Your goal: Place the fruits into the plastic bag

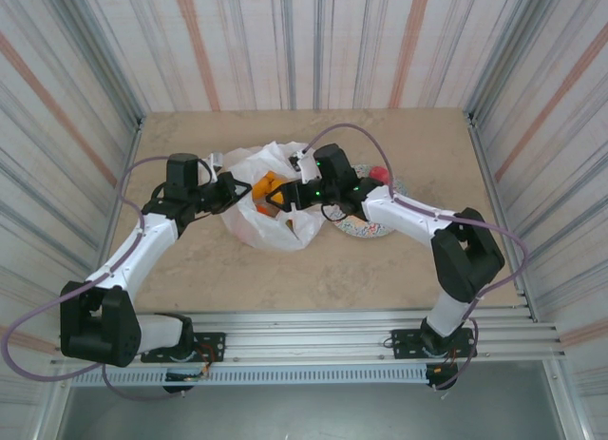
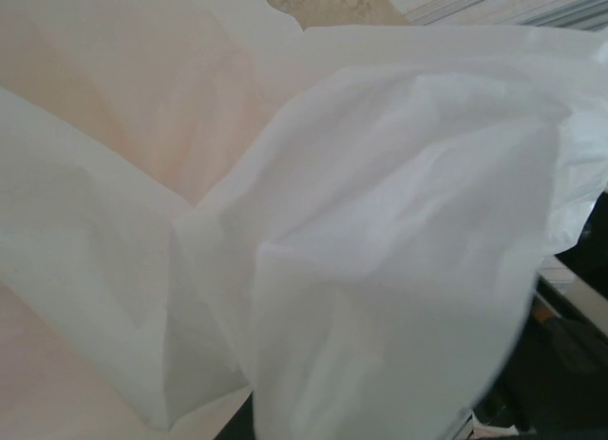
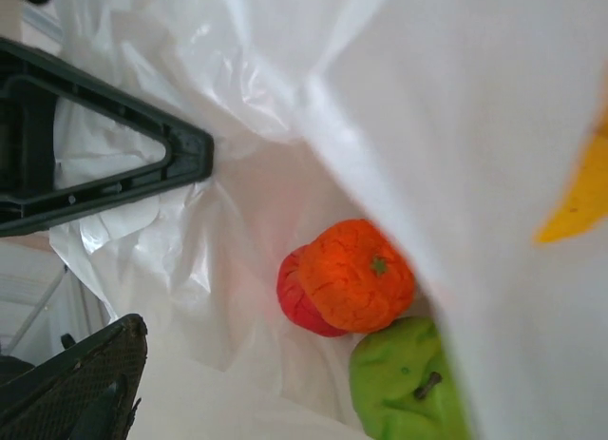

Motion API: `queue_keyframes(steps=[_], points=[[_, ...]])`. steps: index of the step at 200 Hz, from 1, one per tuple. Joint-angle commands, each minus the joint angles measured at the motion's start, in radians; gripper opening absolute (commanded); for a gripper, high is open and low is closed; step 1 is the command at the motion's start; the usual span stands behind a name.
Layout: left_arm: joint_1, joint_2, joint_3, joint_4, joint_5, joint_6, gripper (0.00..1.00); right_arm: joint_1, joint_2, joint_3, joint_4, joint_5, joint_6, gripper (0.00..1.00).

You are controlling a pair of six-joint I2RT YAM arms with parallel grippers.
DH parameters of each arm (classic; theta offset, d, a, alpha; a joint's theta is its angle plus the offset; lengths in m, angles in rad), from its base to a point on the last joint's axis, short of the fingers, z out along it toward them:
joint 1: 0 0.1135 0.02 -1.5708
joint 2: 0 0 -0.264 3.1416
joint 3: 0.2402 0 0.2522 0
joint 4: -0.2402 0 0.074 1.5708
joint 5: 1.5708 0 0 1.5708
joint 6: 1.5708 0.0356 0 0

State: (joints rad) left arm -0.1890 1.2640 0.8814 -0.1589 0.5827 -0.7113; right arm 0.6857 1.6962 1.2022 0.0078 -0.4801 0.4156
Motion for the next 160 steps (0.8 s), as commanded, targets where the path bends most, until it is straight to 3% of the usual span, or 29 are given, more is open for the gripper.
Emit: queue_keyframes(steps=[1, 37, 72, 124, 160], points=[[0.008, -0.023, 0.001, 0.012, 0.005, 0.006, 0.0, -0.026, -0.054, -0.029, 0.008, -0.002, -0.028, 0.87], [0.014, -0.024, -0.008, 0.015, 0.003, 0.003, 0.0, -0.035, -0.087, -0.048, -0.029, 0.06, -0.027, 0.86], [0.022, -0.023, -0.032, 0.015, 0.004, 0.001, 0.0, -0.067, -0.218, -0.131, -0.056, 0.171, -0.057, 0.88], [0.026, -0.033, -0.03, 0.014, 0.008, -0.001, 0.0, -0.226, -0.431, -0.249, -0.193, 0.469, -0.105, 0.91], [0.027, -0.028, -0.028, 0.017, 0.008, -0.003, 0.0, -0.362, -0.388, -0.251, -0.276, 0.606, -0.149, 0.95]])
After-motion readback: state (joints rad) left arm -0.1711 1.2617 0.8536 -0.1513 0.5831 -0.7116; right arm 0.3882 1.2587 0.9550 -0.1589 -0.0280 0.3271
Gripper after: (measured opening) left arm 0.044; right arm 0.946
